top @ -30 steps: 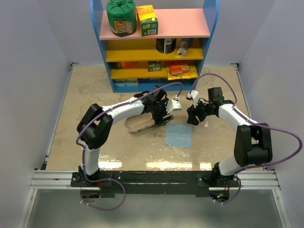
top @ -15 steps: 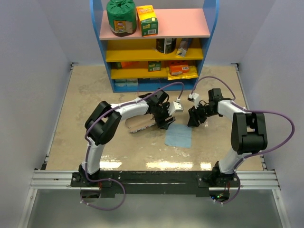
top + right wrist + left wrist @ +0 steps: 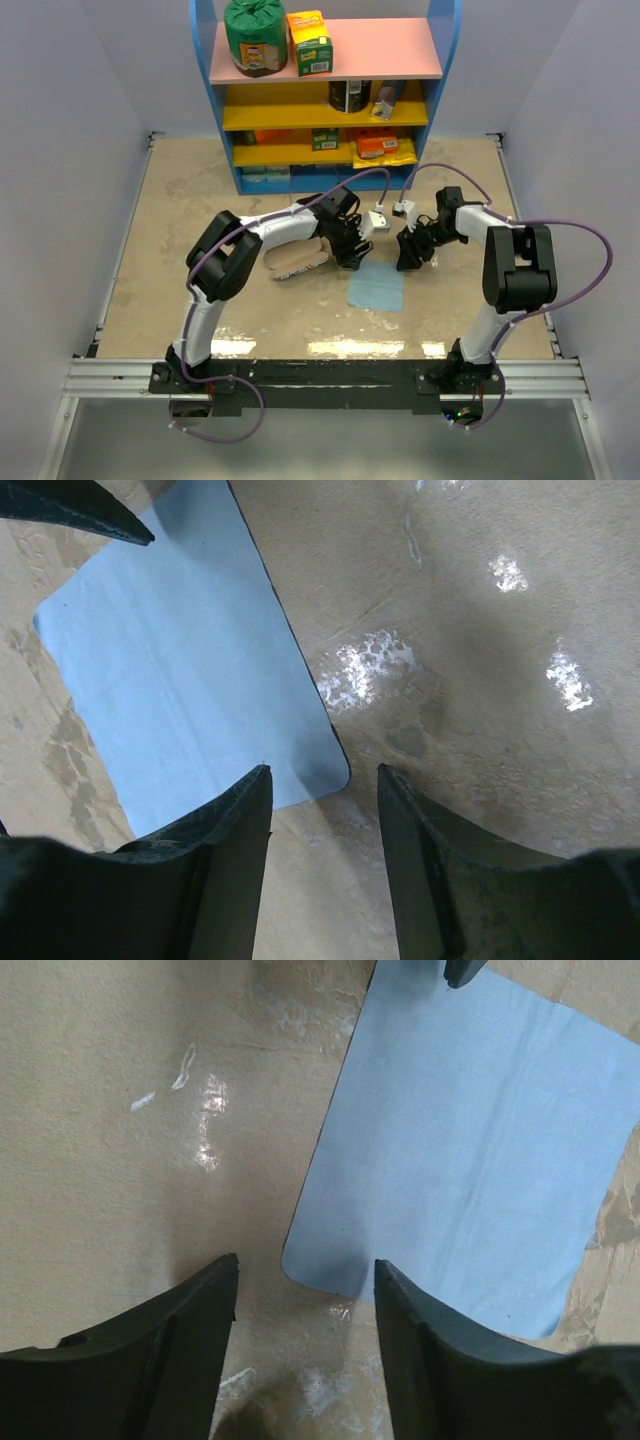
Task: Organize the sunglasses
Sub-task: Pick up the glasses cleaning cloth at the center of the board.
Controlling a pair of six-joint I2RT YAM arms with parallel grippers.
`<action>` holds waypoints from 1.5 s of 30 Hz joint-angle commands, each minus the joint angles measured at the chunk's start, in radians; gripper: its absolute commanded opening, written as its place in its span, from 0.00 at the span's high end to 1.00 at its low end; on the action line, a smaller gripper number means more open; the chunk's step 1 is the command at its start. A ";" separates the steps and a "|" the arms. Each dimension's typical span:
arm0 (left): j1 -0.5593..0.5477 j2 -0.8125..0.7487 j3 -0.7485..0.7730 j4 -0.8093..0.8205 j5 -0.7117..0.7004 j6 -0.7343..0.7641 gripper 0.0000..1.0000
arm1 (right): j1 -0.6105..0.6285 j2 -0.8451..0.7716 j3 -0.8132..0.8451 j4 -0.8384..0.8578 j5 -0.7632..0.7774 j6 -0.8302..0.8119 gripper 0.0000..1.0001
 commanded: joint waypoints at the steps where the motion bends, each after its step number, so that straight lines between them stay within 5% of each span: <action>1: -0.004 0.029 0.040 -0.008 0.051 -0.021 0.42 | -0.004 0.028 0.007 -0.057 0.006 -0.064 0.53; 22: -0.004 0.055 0.037 -0.037 0.048 -0.018 0.65 | -0.004 0.060 0.019 -0.124 -0.015 -0.141 0.71; 35: -0.004 0.055 0.028 -0.041 0.046 -0.016 1.00 | -0.002 0.020 0.001 -0.043 0.014 -0.056 0.96; 45: -0.004 0.032 0.080 -0.019 -0.001 -0.032 1.00 | -0.004 -0.021 0.013 0.048 0.017 0.039 1.00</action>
